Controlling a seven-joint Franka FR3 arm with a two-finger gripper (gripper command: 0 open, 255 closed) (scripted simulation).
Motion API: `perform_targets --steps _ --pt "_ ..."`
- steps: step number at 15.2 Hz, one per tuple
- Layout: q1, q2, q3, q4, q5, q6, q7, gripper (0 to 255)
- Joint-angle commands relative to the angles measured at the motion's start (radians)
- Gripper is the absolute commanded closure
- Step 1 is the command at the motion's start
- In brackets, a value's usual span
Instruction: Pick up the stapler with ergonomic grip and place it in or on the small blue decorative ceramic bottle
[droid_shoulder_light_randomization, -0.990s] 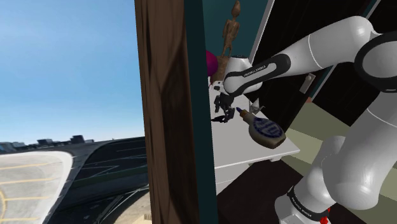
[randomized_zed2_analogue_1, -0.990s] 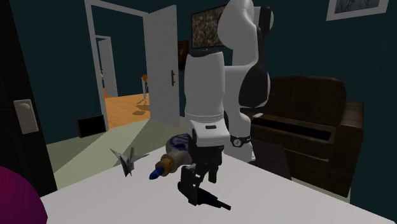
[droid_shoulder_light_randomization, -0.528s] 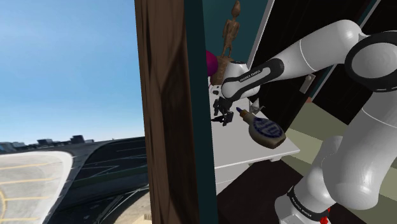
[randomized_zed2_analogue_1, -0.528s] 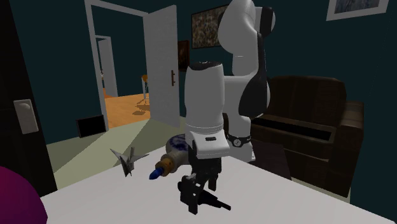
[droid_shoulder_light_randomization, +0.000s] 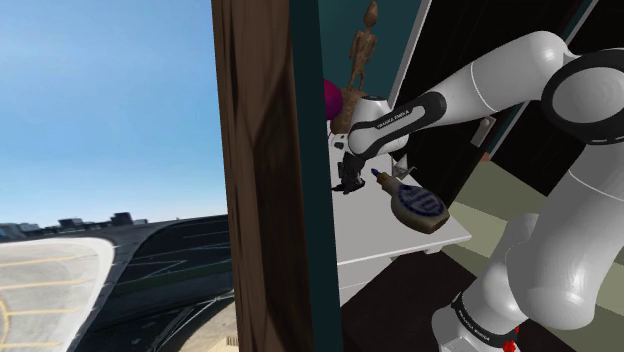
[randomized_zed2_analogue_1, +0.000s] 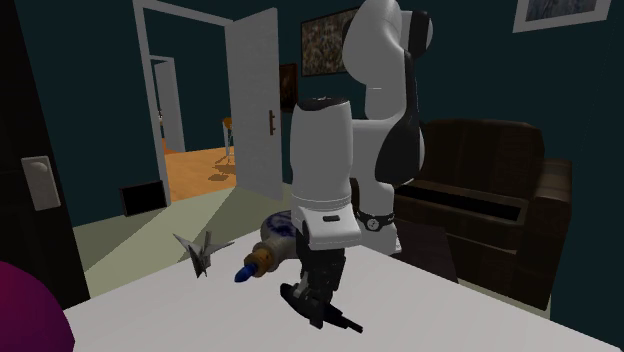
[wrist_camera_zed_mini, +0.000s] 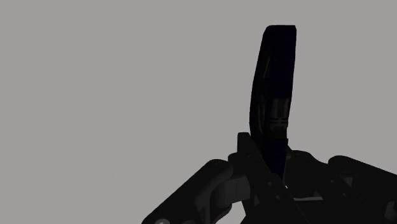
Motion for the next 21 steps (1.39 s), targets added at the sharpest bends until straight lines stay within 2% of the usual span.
perform_targets --steps 1,6,21 --pt "0.0 0.0 0.0 0.0 0.0 0.0 0.0 255" --pt "0.0 0.0 0.0 0.0 0.0 0.0 0.0 255" --pt "0.003 -0.139 0.0 0.074 -0.077 -0.202 0.056 255"
